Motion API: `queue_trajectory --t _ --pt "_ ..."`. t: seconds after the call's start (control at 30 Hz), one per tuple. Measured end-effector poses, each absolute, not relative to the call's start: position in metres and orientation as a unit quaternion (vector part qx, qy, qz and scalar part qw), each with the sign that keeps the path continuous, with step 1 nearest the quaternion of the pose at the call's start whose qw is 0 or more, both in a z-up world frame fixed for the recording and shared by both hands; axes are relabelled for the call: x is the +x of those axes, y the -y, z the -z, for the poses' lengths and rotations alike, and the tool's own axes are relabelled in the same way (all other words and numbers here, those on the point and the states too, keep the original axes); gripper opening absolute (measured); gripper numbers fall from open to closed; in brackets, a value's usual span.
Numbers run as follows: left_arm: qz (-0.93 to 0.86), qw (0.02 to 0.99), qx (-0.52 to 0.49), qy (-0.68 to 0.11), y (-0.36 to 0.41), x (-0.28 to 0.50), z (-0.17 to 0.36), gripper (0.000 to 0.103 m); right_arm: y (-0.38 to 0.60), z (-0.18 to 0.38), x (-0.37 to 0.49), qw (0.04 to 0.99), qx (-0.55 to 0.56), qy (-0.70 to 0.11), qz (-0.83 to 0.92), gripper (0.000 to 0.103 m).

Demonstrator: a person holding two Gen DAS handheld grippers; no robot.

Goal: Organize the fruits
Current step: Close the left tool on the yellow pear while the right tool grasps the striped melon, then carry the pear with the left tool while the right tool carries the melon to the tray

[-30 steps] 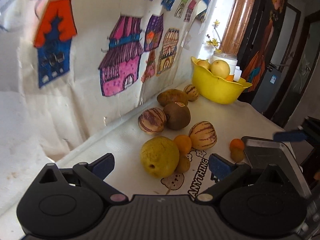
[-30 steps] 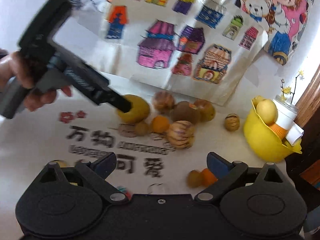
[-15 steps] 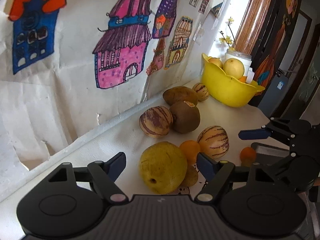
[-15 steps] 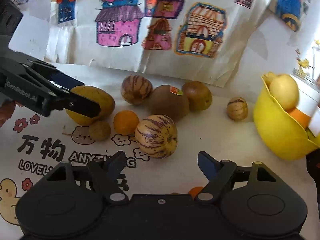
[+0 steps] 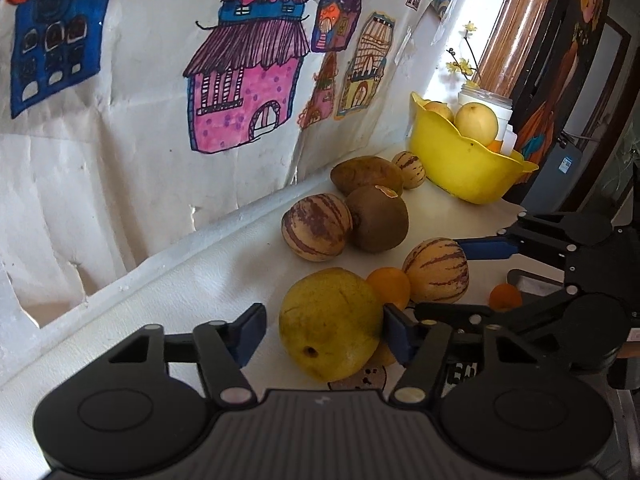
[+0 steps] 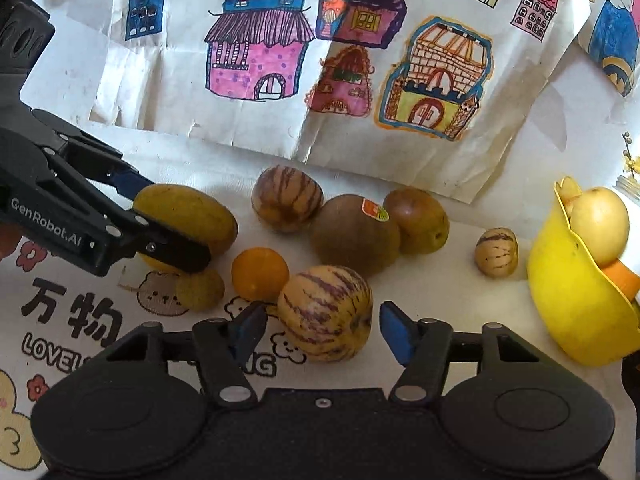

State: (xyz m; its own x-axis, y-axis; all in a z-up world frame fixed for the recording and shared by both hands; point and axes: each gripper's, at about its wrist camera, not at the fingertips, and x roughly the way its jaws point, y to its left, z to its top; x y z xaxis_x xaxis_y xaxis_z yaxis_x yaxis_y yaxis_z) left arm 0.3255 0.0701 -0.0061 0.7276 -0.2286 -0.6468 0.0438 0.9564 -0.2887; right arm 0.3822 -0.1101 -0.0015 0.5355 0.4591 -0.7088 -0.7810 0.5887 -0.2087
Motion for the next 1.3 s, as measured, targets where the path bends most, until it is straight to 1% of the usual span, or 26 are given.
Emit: queue_trajectory --t 0.13,0.27,0.87,1.07,1.3 --pt "0.082 0.916 -0.142 -0.365 -0.072 0.327 0.006 0.059 0.108 0.004 0.383 0.837 -0.26 -0.306 -0.372 0.061" --pt "0.081 0.915 -0.149 -0.366 -0.072 0.328 0.007 0.057 0.109 0.006 0.384 0.841 -0.259 -0.305 -0.365 0.055" --pt "0.066 0.918 -0.151 -0.36 -0.06 0.314 -0.003 0.057 0.125 0.001 0.357 0.867 -0.233 -0.291 -0.332 0.053" --pt "0.075 0.922 -0.145 -0.35 -0.044 0.308 -0.016 0.057 0.151 -0.019 0.34 0.877 -0.213 -0.283 -0.323 0.053" --pt "0.091 0.925 -0.141 -0.342 -0.008 0.311 -0.025 0.057 0.198 -0.035 0.323 0.889 -0.208 -0.295 -0.282 0.053"
